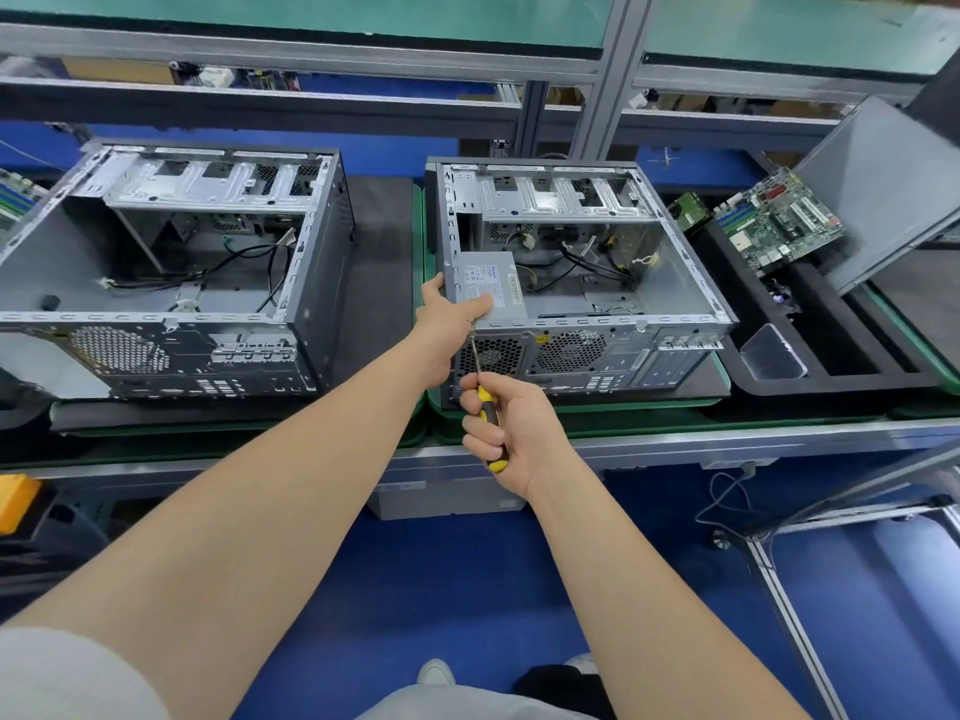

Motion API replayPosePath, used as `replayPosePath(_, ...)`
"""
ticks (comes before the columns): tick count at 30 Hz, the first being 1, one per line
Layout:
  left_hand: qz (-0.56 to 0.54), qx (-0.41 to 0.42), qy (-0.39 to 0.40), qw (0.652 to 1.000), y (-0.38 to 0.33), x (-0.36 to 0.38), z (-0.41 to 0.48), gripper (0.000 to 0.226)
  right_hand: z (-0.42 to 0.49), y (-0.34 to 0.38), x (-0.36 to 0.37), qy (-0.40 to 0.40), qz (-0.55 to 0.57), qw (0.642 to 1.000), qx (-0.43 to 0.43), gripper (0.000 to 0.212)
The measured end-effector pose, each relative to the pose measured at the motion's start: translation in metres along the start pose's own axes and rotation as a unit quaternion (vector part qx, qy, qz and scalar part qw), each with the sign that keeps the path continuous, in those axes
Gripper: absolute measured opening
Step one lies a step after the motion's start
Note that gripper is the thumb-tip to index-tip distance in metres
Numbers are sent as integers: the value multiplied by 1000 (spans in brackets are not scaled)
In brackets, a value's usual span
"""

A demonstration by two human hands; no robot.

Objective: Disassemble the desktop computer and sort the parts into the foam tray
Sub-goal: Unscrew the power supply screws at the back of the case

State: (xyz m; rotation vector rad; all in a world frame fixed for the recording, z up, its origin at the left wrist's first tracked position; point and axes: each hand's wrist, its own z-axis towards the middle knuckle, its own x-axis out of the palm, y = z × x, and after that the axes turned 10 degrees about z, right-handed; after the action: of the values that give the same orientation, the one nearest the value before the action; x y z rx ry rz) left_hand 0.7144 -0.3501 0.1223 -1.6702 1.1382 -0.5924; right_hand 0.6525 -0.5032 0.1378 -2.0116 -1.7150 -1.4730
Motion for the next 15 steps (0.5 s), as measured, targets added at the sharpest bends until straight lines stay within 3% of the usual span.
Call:
replayPosePath(2,1,1,-2,1000,0,0,0,89,0,0,5,-69,-150,984,-68,18)
replayPosePath(4,5,1,0,1000,0,-1,0,89,-2,1,10,-133,-333,922,-146,22)
replayPosePath(8,8,-1,-1,1000,-1,-1,-1,89,-2,-4,14,-202,-646,683,-275,21)
replayPosePath(11,17,0,-5,1000,-1,0,-2,89,0,-14,13,-240,-739,555,-297,13)
replayPosePath(13,18,-3,-4,1000,-1,0,-2,89,1,-15,11,-256,-746,530,-312,13)
replayPosePath(15,14,-2,-2,1000,-1,-1,-2,89,0,-11,7,-250,-714,569,-322,15)
